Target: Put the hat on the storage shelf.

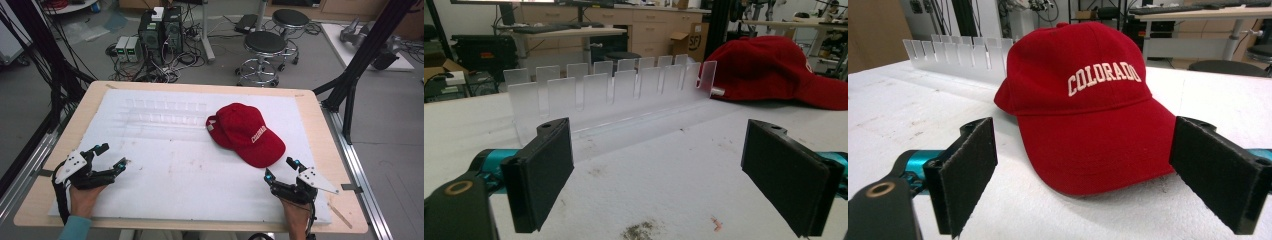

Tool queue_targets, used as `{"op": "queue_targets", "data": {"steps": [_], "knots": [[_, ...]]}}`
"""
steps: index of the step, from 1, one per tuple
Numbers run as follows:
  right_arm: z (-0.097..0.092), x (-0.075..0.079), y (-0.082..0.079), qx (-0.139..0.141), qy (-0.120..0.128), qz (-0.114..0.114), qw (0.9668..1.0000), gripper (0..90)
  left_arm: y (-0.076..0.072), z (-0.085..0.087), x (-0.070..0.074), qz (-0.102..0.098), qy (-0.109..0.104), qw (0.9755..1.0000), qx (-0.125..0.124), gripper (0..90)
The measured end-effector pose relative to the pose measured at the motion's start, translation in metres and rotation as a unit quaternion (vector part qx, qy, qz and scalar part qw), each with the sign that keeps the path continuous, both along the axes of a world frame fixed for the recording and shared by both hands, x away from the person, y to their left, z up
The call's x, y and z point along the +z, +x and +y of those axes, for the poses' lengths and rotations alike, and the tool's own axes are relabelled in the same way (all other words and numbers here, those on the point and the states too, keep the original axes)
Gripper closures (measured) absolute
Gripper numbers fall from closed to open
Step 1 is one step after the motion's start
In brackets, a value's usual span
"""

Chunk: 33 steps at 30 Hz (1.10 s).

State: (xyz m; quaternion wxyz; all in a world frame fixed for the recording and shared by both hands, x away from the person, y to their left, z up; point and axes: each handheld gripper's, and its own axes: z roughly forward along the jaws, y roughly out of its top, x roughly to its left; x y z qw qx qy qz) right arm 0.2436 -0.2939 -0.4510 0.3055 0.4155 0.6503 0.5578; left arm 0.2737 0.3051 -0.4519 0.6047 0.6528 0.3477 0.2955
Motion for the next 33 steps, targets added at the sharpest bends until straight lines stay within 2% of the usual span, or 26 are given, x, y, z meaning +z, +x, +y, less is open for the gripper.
{"op": "queue_targets", "data": {"steps": [4,8,21,29,33], "knots": [[0.0004,0.0,0.0,0.001,-0.002,0.0,1.0,10.7,0.0011,0.0006,0.0,0.004,-0.004,1.0,0.001,13.7],[0.0,0.0001,0.0005,0.001,0.0,0.006,1.0,10.7,0.0005,-0.0003,0.0001,0.001,0.003,1.0,0.0,13.7],[-0.0001,0.0,-0.0015,0.006,-0.001,-0.008,1.0,10.7,0.0004,-0.0005,0.0001,0.001,0.002,1.0,0.001,13.7],[0.0001,0.0012,0.0023,0.013,-0.001,0.014,0.9998,10.7,0.0004,-0.0007,0.0,0.001,0.0,1.0,0.003,13.7],[0.0023,0.0027,0.0068,0.021,-0.018,0.029,0.9992,10.7,0.0006,-0.0005,0.0001,0.002,0.0,1.0,0.003,13.7]]}}
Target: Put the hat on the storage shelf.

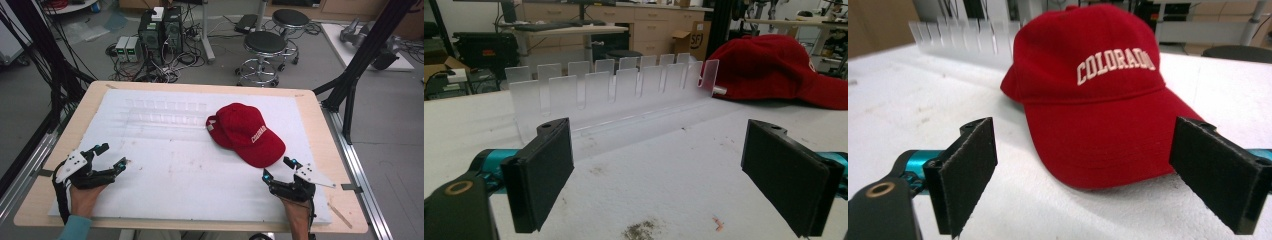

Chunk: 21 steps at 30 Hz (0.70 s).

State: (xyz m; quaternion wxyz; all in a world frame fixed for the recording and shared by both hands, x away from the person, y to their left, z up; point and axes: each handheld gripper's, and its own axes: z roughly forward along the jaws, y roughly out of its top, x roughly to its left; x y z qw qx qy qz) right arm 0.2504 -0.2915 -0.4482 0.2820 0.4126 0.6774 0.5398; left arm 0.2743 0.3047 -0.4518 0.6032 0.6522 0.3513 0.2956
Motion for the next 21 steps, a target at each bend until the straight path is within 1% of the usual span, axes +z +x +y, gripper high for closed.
{"op": "queue_targets", "data": {"steps": [2,3,5,6,11,18,21], "knots": [[0.002,0.002,0.001,0.003,-0.017,0.004,0.9998,10.7,0.0,0.0,0.0,-0.001,0.0,1.0,0.001,13.7],[0.003,0.003,0.002,0.006,-0.018,0.006,0.9998,10.7,0.0,0.0,0.0,-0.001,0.0,1.0,0.001,13.7],[0.002,0.008,0.004,0.011,-0.009,0.017,0.9998,10.7,0.0,0.0,0.0,-0.001,0.001,1.0,0.001,13.7],[0.002,0.01,0.005,0.013,-0.006,0.017,0.9998,10.7,0.0,0.0,0.0,0.0,0.0,1.0,0.001,13.7],[0.001,0.03,0.016,0.021,-0.015,0.029,0.9992,10.7,0.0,0.0,0.0,0.001,0.0,1.0,0.0,13.7],[0.004,0.067,0.044,0.045,-0.05,0.046,0.9967,10.7,0.001,0.001,0.0,0.003,0.0,1.0,0.001,13.7],[0.01,0.081,0.058,0.06,-0.071,0.051,0.9943,10.6,0.001,0.0,0.0,0.002,0.0,1.0,0.0,13.7]]}}
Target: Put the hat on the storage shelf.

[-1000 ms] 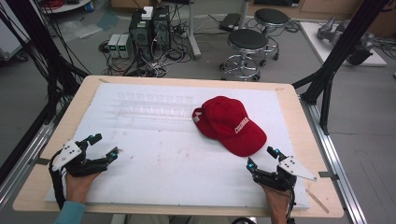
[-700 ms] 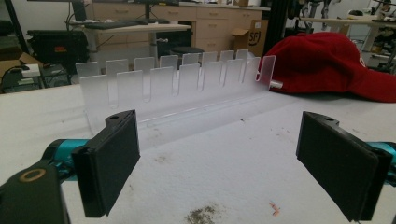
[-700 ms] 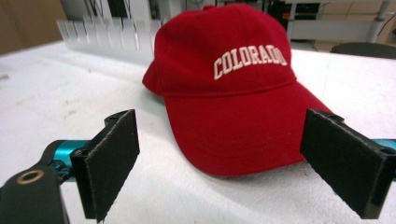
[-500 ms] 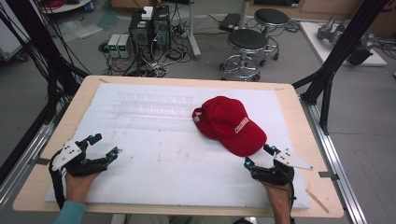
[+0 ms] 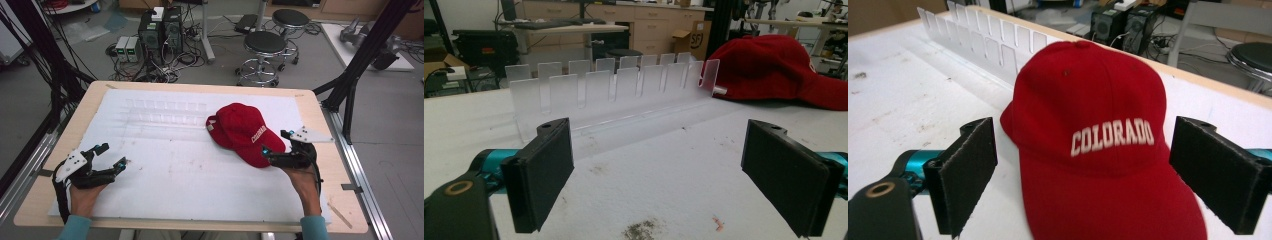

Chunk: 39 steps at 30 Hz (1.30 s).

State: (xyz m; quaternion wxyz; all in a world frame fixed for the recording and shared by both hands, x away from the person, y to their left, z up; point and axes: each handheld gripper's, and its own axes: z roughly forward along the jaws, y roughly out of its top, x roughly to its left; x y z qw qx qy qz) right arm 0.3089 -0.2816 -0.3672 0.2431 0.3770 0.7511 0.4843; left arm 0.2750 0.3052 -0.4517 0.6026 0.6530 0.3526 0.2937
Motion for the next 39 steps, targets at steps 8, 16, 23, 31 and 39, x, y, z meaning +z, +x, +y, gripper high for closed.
{"op": "queue_targets", "data": {"steps": [8,16,23,31,39], "knots": [[0.012,0.018,0.033,0.031,-0.036,0.018,0.9987,10.7,0.0,0.0,0.0,0.002,-0.001,1.0,0.0,13.7],[0.016,0.025,0.061,0.048,-0.066,0.047,0.9955,10.6,0.001,0.0,0.0,0.004,-0.002,1.0,0.001,13.7],[0.027,0.031,0.085,0.068,-0.09,0.068,0.9913,10.6,0.001,0.0,0.0,0.005,-0.002,1.0,0.002,13.7],[0.037,0.027,0.11,0.085,-0.125,0.103,0.983,10.7,0.002,0.0,0.0,0.01,-0.002,0.9999,0.002,13.8],[0.044,0.014,0.124,0.088,-0.14,0.131,0.9776,10.6,0.002,0.001,0.0,0.012,-0.005,0.9999,0.004,13.8]]}}
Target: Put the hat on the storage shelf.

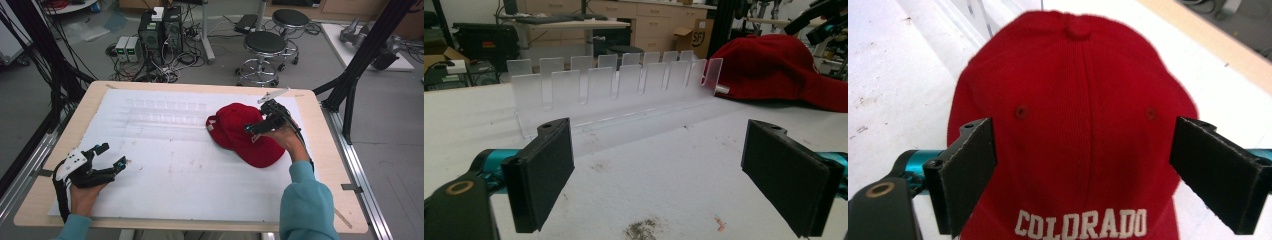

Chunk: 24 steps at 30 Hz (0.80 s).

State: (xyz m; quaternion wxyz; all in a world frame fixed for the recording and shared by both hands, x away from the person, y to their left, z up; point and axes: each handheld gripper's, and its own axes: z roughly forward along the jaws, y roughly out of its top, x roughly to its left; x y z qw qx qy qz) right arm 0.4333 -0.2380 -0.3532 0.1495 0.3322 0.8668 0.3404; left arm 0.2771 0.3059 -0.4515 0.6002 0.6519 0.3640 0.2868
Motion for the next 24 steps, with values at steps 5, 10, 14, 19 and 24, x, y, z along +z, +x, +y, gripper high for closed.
{"op": "queue_targets", "data": {"steps": [5,10,14,19,24], "knots": [[0.001,-0.007,0.005,-0.004,-0.01,0.006,0.9999,10.7,0.0,0.0,0.0,-0.001,0.001,1.0,-0.001,13.8],[0.006,-0.013,0.009,-0.004,-0.016,0.016,0.9997,10.8,0.0,0.0,0.0,-0.001,0.001,1.0,-0.001,13.8],[0.007,-0.017,0.011,-0.006,-0.017,0.029,0.9994,18.6,0.0,0.0,0.0,-0.001,0.001,1.0,-0.001,13.8],[0.007,-0.018,0.012,-0.011,-0.021,0.038,0.999,32.2,0.0,0.0,0.0,0.0,0.0,1.0,0.0,13.8],[0.008,-0.02,0.013,-0.017,-0.019,0.052,0.9984,46.9,0.0,0.0,0.0,0.001,0.0,1.0,-0.001,13.8]]}}
